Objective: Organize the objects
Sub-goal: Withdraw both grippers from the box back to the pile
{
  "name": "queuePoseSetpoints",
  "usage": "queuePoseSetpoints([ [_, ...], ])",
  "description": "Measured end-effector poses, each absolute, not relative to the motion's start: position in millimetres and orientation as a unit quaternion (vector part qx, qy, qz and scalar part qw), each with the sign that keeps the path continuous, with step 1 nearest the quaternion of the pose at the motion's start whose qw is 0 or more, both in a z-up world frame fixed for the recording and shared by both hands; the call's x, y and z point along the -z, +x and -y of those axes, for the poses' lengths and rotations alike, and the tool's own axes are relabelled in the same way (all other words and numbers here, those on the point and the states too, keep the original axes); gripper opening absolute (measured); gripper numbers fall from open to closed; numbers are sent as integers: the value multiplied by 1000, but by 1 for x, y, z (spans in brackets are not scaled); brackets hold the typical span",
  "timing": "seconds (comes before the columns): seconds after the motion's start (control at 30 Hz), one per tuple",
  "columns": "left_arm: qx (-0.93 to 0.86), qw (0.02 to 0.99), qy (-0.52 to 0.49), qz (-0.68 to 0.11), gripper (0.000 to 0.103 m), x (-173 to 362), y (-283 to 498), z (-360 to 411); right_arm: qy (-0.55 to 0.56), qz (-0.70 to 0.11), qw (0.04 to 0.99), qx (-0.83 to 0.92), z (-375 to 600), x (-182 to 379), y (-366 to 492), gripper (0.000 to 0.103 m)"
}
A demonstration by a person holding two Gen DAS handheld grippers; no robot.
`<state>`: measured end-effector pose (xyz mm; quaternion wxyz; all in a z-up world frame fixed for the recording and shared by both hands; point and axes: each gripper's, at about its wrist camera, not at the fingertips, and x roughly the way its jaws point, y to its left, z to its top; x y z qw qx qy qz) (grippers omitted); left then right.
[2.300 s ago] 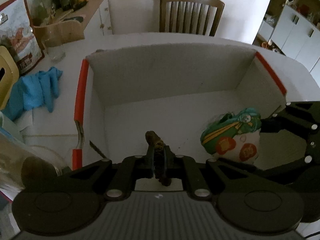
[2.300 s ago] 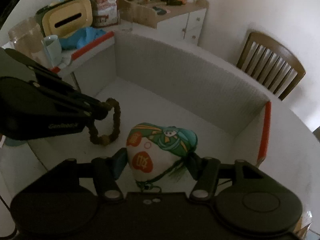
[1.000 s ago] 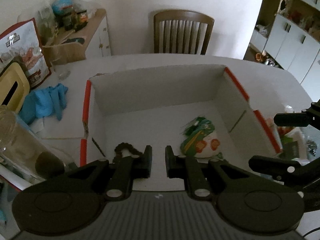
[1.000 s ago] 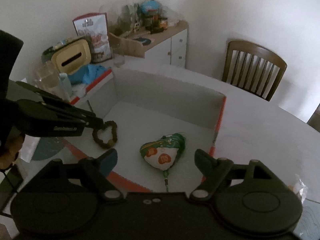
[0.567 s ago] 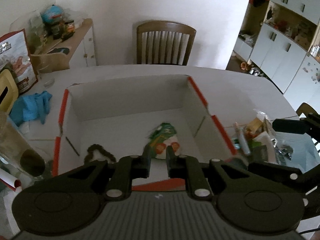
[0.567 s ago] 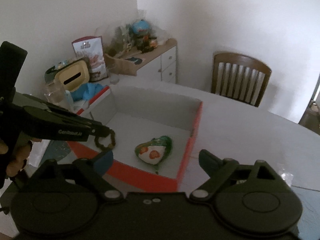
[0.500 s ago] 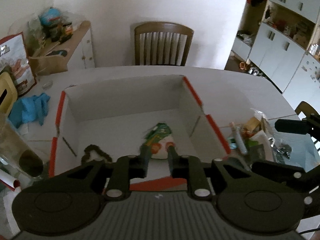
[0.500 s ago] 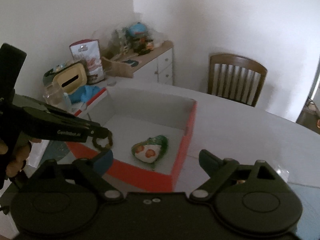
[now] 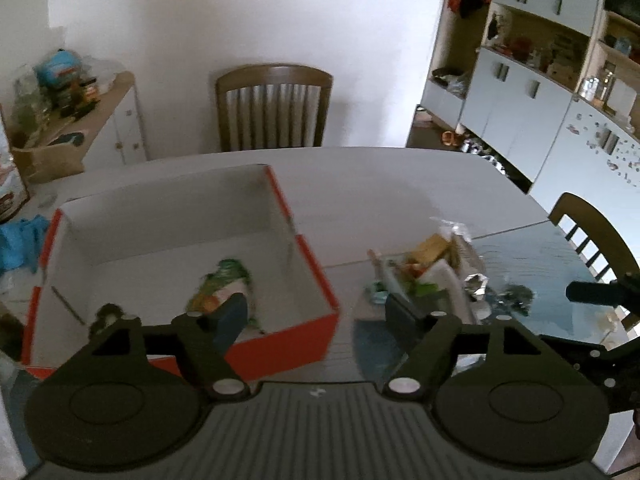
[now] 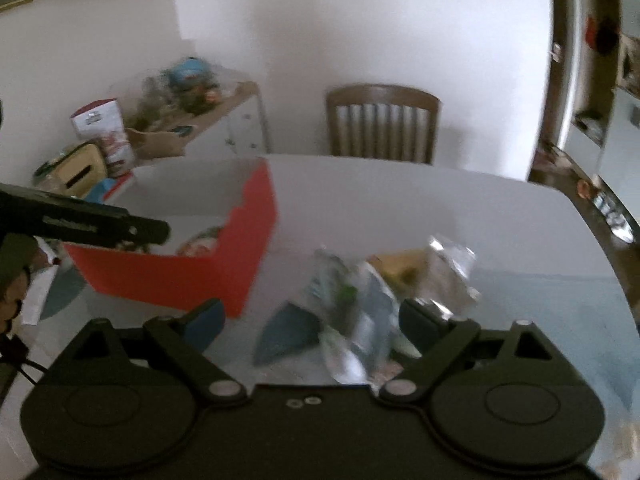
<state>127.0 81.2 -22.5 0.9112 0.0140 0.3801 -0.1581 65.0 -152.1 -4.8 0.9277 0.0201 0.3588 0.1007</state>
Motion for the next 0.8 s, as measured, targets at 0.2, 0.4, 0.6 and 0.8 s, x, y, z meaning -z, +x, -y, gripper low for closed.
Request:
queuePoseSetpoints([
  [0.2,166,914,18,-370,85,26,122,-49,28,-363,929,-65,188,13,49,93],
  [0.4,175,908,17,-380,86,36,124,-17,13,-362,931,-50,213,19,43,93],
  [0.6,172,908,30,-382,99,52,125,12,-2,-372,927,-33,239,34,46,93],
  [0.8,173,903,16,-393,103,68,132,38,-4,-385,923,-21,268,52,52,93],
])
